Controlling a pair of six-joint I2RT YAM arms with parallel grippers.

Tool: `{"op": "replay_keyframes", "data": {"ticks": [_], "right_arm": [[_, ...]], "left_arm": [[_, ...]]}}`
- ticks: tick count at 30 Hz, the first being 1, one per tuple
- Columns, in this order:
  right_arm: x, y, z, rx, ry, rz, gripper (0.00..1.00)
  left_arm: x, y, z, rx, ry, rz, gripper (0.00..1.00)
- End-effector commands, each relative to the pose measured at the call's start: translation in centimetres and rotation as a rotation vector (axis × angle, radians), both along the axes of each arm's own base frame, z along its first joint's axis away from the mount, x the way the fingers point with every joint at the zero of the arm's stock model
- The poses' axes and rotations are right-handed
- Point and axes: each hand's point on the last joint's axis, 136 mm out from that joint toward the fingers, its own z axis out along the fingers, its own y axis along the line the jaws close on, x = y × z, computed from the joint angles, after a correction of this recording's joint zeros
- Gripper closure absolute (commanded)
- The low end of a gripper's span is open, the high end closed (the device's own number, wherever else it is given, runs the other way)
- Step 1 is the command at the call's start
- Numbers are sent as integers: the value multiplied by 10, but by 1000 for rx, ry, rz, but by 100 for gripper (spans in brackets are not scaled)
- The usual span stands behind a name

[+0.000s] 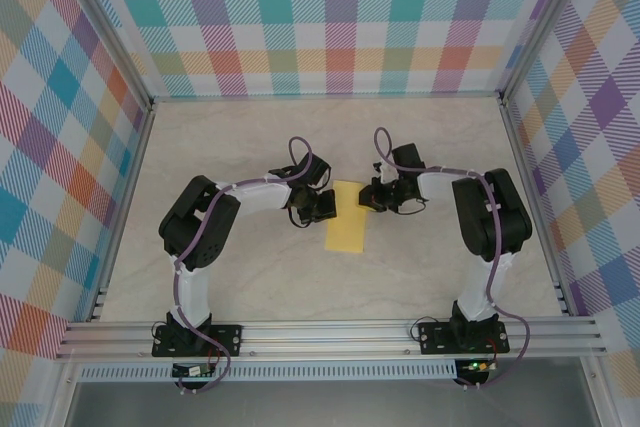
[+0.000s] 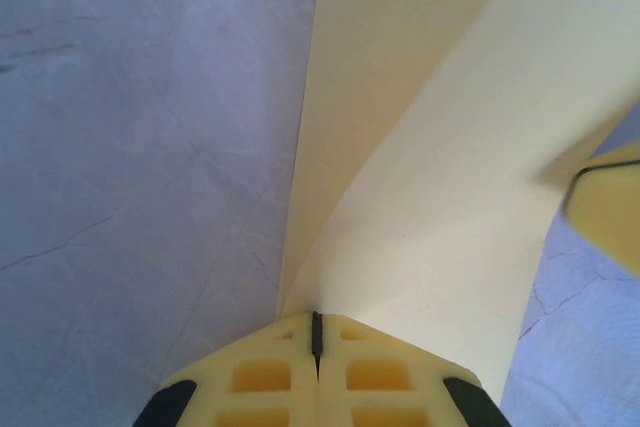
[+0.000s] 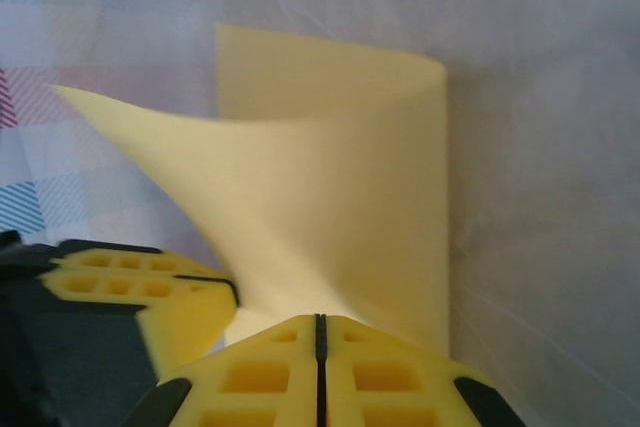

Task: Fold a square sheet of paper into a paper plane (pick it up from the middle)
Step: Fold the square sheet of paper in half at the center of the table.

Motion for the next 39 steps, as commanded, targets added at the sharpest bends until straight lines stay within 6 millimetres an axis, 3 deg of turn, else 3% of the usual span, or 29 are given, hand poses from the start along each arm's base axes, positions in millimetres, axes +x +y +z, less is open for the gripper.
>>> {"op": "replay_keyframes", "data": {"ticks": [1, 14, 17, 23, 26, 39], "right_arm": [[12, -1, 16, 25, -42, 10, 92], [8, -16, -38, -78, 67, -25, 93], [9, -16, -33, -84, 75, -26, 92], [24, -9, 10, -42, 8, -16, 93], [31, -8, 18, -44, -10, -15, 93], [34, -12, -28, -94, 80, -41, 93]], "left_arm": [[-30, 22, -26, 117, 92, -20, 100], [-31, 22, -25, 117, 94, -21, 100], [-31, 22, -26, 119, 94, -22, 100], [-32, 23, -26, 122, 94, -23, 100], [-32, 23, -26, 122, 94, -21, 100], [-31, 23, -25, 120, 92, -25, 100]]}}
